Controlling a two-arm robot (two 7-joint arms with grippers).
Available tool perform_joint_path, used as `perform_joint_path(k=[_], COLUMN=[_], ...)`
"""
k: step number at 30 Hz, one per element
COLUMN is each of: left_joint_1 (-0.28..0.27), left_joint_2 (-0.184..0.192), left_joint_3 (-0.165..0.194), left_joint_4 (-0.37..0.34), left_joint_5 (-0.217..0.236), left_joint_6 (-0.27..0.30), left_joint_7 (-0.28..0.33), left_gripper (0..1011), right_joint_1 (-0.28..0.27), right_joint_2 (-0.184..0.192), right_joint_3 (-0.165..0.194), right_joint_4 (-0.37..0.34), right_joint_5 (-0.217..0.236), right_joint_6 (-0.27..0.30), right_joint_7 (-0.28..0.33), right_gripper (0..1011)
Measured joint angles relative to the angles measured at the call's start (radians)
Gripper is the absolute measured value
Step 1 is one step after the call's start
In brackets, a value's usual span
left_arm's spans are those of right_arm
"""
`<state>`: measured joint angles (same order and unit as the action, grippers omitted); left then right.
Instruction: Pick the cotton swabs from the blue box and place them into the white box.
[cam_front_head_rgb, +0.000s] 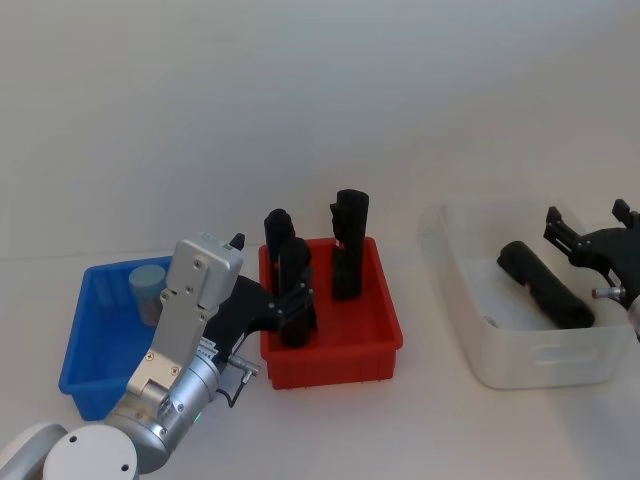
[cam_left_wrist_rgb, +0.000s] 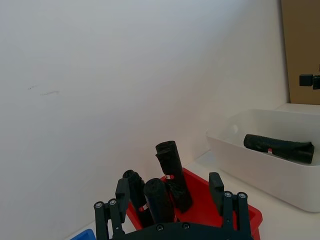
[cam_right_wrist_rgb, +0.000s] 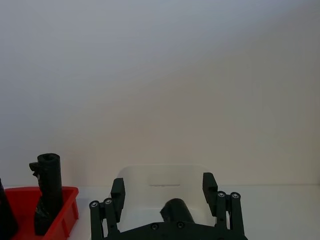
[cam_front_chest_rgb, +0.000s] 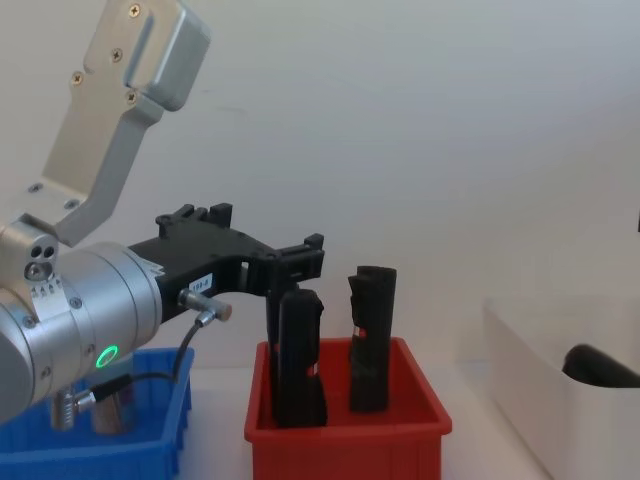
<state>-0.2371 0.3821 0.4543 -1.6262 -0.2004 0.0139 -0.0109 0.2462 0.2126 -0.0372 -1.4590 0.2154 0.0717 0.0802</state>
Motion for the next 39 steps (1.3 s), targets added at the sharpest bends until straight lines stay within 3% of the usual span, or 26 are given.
perform_joint_path(k=[3, 39], left_joint_1=[0.000, 0.000], left_joint_2=[0.000, 0.000], left_joint_3=[0.000, 0.000], left_joint_4=[0.000, 0.000], left_joint_5=[0.000, 0.000], left_joint_6=[0.000, 0.000], left_joint_7=[0.000, 0.000], left_gripper=[1004, 1004], right_joint_1=[-0.004, -0.018], right_joint_2=[0.000, 0.002], right_joint_3=[0.001, 0.002], right_joint_4=[-0.009, -0.037], right_joint_5=[0.000, 0.000], right_joint_6=[-0.003, -0.012], right_joint_7=[0.002, 0.011], right_gripper=[1001, 1002])
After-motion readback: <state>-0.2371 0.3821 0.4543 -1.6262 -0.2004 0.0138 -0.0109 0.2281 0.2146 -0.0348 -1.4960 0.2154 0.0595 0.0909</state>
